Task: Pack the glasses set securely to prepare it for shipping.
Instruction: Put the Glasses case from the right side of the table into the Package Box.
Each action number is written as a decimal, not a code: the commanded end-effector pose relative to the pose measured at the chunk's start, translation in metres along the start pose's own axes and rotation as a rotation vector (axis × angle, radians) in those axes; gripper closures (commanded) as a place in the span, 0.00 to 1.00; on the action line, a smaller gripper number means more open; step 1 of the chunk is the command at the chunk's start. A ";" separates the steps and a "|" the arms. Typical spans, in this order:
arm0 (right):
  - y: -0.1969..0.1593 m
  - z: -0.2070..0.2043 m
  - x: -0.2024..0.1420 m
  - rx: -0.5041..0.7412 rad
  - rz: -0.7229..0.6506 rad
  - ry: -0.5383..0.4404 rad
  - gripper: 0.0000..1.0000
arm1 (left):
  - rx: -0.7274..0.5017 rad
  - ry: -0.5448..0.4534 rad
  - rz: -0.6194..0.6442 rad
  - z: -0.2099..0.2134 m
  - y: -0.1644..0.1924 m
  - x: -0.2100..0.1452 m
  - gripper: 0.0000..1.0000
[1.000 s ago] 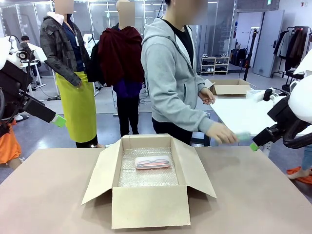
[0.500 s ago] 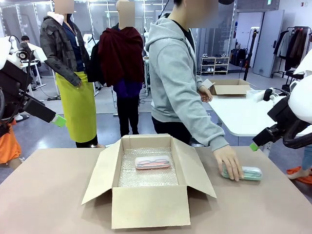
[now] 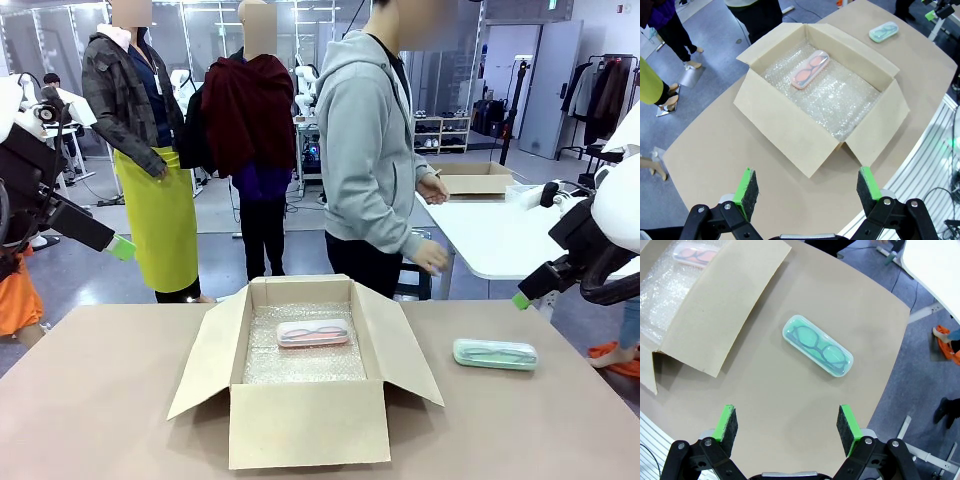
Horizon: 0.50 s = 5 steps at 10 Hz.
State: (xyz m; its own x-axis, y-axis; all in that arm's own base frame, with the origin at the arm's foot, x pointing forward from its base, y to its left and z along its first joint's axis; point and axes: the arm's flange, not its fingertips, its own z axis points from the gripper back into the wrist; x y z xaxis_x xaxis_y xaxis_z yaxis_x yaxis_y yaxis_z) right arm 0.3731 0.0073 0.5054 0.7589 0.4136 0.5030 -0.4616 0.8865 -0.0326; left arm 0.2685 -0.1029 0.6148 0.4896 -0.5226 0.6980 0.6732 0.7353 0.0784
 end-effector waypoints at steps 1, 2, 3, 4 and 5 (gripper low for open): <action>0.000 0.000 -0.001 0.002 0.002 0.004 0.00 | -0.005 -0.005 -0.003 0.001 0.001 0.000 0.00; 0.000 0.000 -0.001 0.002 0.002 0.004 0.00 | -0.005 -0.005 -0.003 0.001 0.001 0.000 0.00; 0.000 0.000 0.000 0.000 0.000 0.000 0.00 | -0.005 -0.005 -0.003 0.001 0.001 0.000 0.00; -0.014 -0.009 0.009 0.008 -0.021 0.035 0.00 | -0.005 -0.005 -0.003 0.001 0.001 0.000 0.00; -0.028 -0.021 0.019 0.029 -0.045 0.069 0.00 | -0.005 -0.005 -0.003 0.001 0.001 0.000 0.00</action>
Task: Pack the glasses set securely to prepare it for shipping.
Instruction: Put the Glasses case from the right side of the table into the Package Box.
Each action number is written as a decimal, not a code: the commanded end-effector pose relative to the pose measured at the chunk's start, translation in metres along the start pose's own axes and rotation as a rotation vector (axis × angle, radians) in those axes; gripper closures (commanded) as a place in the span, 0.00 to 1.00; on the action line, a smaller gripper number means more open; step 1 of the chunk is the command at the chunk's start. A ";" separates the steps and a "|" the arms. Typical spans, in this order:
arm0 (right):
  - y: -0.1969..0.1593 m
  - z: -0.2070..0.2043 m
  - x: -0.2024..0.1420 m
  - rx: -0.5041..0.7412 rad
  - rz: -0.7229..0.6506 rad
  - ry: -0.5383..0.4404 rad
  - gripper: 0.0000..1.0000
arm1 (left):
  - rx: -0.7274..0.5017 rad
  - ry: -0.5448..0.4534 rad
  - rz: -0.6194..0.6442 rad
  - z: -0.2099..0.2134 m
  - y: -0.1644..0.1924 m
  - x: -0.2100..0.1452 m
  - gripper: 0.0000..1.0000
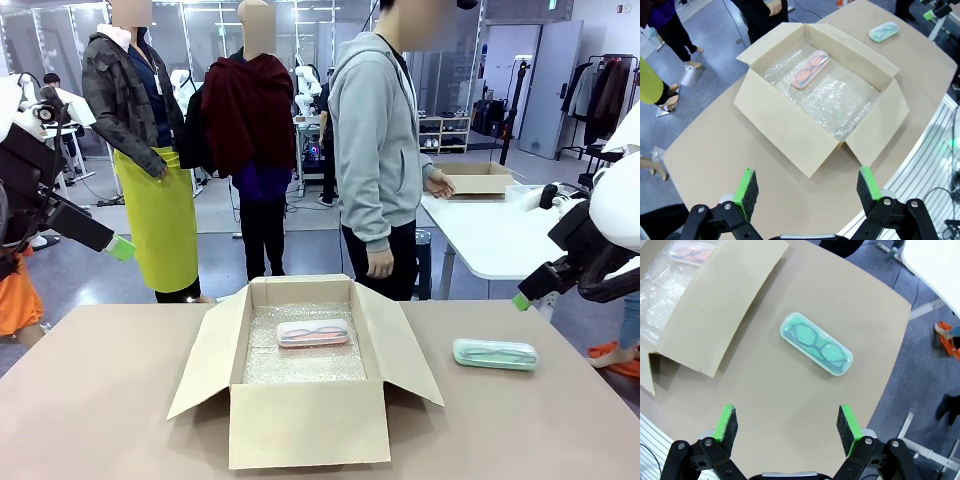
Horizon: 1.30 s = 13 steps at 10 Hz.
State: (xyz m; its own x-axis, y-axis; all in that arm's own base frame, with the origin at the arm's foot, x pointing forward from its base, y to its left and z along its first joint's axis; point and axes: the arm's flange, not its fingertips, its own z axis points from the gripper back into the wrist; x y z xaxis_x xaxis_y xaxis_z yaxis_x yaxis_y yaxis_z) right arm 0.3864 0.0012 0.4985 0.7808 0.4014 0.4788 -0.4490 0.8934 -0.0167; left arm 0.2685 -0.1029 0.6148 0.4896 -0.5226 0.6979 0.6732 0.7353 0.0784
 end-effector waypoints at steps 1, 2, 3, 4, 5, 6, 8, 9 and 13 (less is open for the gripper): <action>-0.025 -0.022 0.026 0.006 -0.034 0.074 0.00 | -0.005 -0.005 -0.003 0.001 0.001 0.000 0.00; -0.036 -0.034 0.038 0.003 -0.044 0.100 0.00 | -0.005 -0.005 -0.003 0.001 0.001 0.000 0.00; -0.047 -0.051 0.047 0.016 -0.053 0.125 0.00 | -0.005 -0.005 -0.003 0.001 0.001 0.000 0.00; -0.055 -0.070 0.056 0.000 -0.059 0.150 0.00 | -0.005 -0.005 -0.003 0.001 0.001 0.000 0.00; -0.059 -0.090 0.062 0.004 -0.077 0.174 0.00 | -0.005 -0.005 -0.003 0.001 0.001 0.000 0.00; -0.061 -0.107 0.065 0.003 -0.089 0.189 0.00 | -0.005 -0.005 -0.003 0.001 0.001 0.000 0.00; -0.068 -0.135 0.071 0.027 -0.082 0.227 0.00 | -0.005 -0.005 -0.003 0.001 0.001 0.000 0.00; -0.071 -0.144 0.073 0.029 -0.047 0.248 0.00 | -0.005 -0.005 -0.003 0.001 0.001 0.000 0.00; -0.082 -0.158 0.072 0.113 0.441 0.351 0.00 | -0.005 -0.005 -0.003 0.001 0.001 0.000 0.00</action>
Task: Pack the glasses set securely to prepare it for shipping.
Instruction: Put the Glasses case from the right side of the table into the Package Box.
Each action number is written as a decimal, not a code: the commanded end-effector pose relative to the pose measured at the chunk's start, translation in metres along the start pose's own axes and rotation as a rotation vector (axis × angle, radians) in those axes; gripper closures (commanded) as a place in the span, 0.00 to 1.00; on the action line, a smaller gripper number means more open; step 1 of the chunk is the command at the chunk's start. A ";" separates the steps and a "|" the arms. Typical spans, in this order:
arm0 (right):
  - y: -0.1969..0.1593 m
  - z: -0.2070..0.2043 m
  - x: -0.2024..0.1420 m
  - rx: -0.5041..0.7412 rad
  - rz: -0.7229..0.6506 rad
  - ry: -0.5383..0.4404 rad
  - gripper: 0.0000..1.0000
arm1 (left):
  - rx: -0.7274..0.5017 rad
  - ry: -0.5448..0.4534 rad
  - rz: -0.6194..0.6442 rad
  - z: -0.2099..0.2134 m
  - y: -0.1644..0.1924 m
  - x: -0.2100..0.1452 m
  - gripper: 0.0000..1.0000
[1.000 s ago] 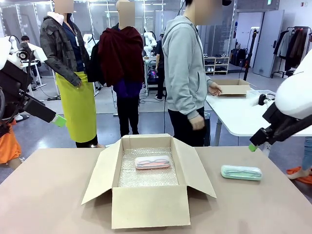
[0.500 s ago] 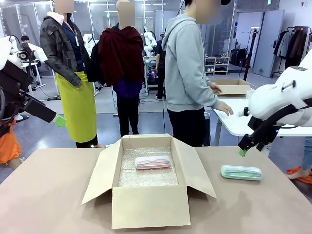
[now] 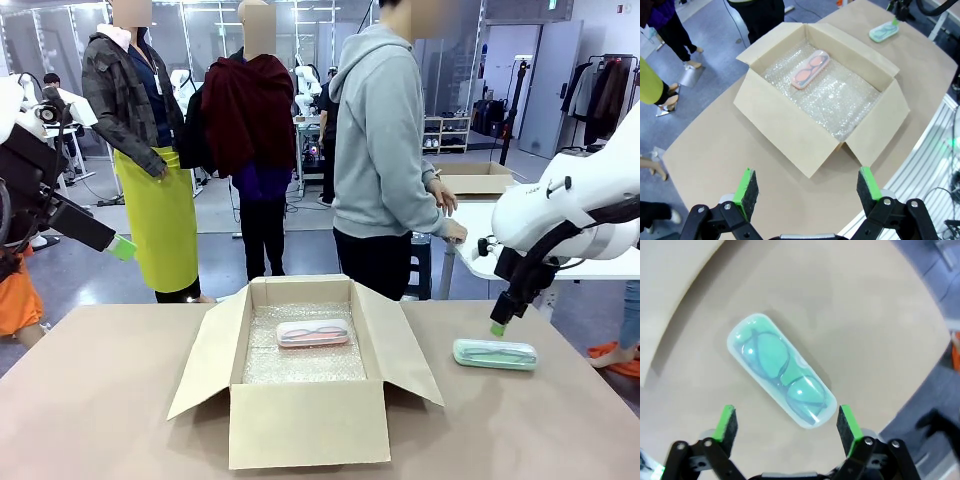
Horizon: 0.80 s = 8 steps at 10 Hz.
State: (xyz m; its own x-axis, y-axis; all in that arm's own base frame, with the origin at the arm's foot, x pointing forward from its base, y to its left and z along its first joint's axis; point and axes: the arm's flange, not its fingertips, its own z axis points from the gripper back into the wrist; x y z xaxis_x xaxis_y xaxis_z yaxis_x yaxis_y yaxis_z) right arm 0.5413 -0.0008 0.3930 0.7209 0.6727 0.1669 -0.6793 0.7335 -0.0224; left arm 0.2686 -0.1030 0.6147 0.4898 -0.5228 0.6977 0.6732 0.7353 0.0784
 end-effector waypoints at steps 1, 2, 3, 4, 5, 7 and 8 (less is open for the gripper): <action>-0.014 0.001 -0.001 0.024 0.269 0.086 0.00 | -0.005 -0.005 -0.003 0.002 0.001 0.000 0.00; -0.012 0.002 -0.001 0.048 0.359 0.112 0.00 | -0.005 -0.005 -0.003 0.002 0.001 0.000 0.00; -0.009 0.002 0.000 0.033 0.426 0.127 0.00 | -0.005 -0.005 -0.003 0.002 0.001 0.000 0.00; -0.008 0.002 0.001 0.014 0.444 0.122 0.00 | -0.005 -0.005 -0.003 0.002 0.001 0.000 0.00; -0.006 0.002 0.001 0.020 0.398 0.099 0.00 | -0.005 -0.005 -0.003 0.002 0.001 0.000 0.00; -0.004 0.000 -0.002 0.044 0.405 0.124 0.00 | -0.005 -0.005 -0.003 0.002 0.001 0.000 0.00; -0.004 0.000 -0.002 0.044 0.405 0.124 0.00 | -0.005 -0.005 -0.003 0.002 0.001 0.000 0.00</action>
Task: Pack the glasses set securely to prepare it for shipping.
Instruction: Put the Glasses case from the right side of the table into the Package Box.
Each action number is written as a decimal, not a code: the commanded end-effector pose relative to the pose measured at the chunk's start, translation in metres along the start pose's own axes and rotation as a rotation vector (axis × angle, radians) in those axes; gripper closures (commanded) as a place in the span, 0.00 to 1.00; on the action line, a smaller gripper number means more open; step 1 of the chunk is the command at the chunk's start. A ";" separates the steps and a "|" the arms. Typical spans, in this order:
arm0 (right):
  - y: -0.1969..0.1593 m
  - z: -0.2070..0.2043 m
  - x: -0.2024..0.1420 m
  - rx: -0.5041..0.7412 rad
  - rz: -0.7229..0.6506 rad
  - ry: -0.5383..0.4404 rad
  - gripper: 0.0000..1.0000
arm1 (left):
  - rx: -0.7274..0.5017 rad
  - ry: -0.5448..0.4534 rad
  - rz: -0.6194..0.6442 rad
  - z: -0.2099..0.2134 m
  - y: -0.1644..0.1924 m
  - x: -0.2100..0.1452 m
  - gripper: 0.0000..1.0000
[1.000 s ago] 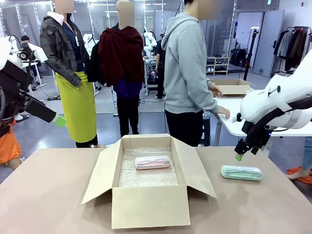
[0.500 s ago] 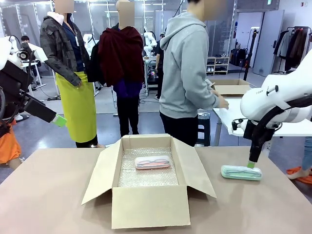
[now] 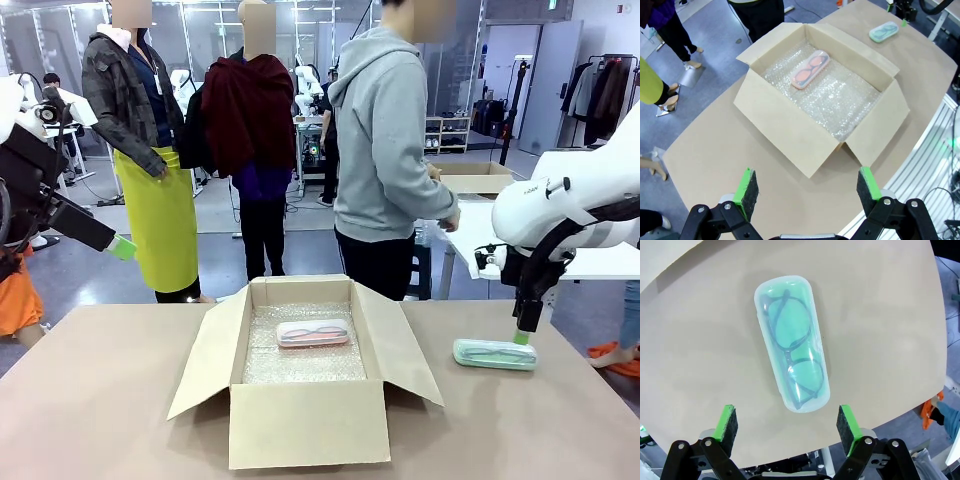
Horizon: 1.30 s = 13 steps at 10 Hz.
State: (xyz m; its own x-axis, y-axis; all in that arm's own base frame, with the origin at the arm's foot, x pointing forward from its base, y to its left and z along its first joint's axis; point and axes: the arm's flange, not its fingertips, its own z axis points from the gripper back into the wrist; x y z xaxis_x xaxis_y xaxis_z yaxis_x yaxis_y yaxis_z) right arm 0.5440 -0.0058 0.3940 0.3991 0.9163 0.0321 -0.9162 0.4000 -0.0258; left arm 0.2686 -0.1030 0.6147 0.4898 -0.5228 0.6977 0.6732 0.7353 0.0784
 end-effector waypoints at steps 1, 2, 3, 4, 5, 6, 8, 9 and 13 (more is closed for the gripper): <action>0.000 0.000 0.001 -0.001 0.002 -0.001 0.00 | -0.005 -0.005 -0.003 0.002 0.001 0.000 0.00; 0.001 -0.009 0.003 0.022 0.164 0.022 0.00 | -0.005 -0.005 -0.003 0.002 0.001 0.000 0.00; 0.001 -0.016 0.009 -0.010 0.236 0.021 0.00 | -0.005 -0.005 -0.003 0.002 0.001 0.000 0.00; 0.000 -0.020 0.013 -0.035 0.260 0.017 0.00 | -0.005 -0.005 -0.003 0.002 0.001 0.000 0.00; 0.001 -0.025 0.017 -0.057 0.300 0.010 0.00 | -0.005 -0.005 -0.003 0.002 0.001 0.000 0.00; -0.001 -0.028 0.015 -0.038 0.303 -0.003 0.00 | -0.005 -0.005 -0.003 0.002 0.001 0.000 0.00; -0.006 -0.037 0.015 -0.025 0.325 -0.001 0.00 | -0.005 -0.005 -0.003 0.002 0.001 0.000 0.00; -0.007 -0.045 0.018 -0.025 0.325 0.009 0.00 | -0.005 -0.005 -0.003 0.002 0.001 0.000 0.00; -0.010 -0.072 0.028 -0.006 0.326 0.006 0.00 | -0.005 -0.005 -0.003 0.002 0.001 0.000 0.00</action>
State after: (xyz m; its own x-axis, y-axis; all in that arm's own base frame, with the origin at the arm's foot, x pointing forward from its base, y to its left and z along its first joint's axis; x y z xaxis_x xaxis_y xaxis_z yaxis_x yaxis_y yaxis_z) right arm 0.5613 0.0164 0.3269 0.0926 0.9957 0.0006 -0.9953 0.0926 -0.0269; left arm 0.2686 -0.1030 0.6147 0.4898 -0.5228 0.6977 0.6732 0.7353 0.0784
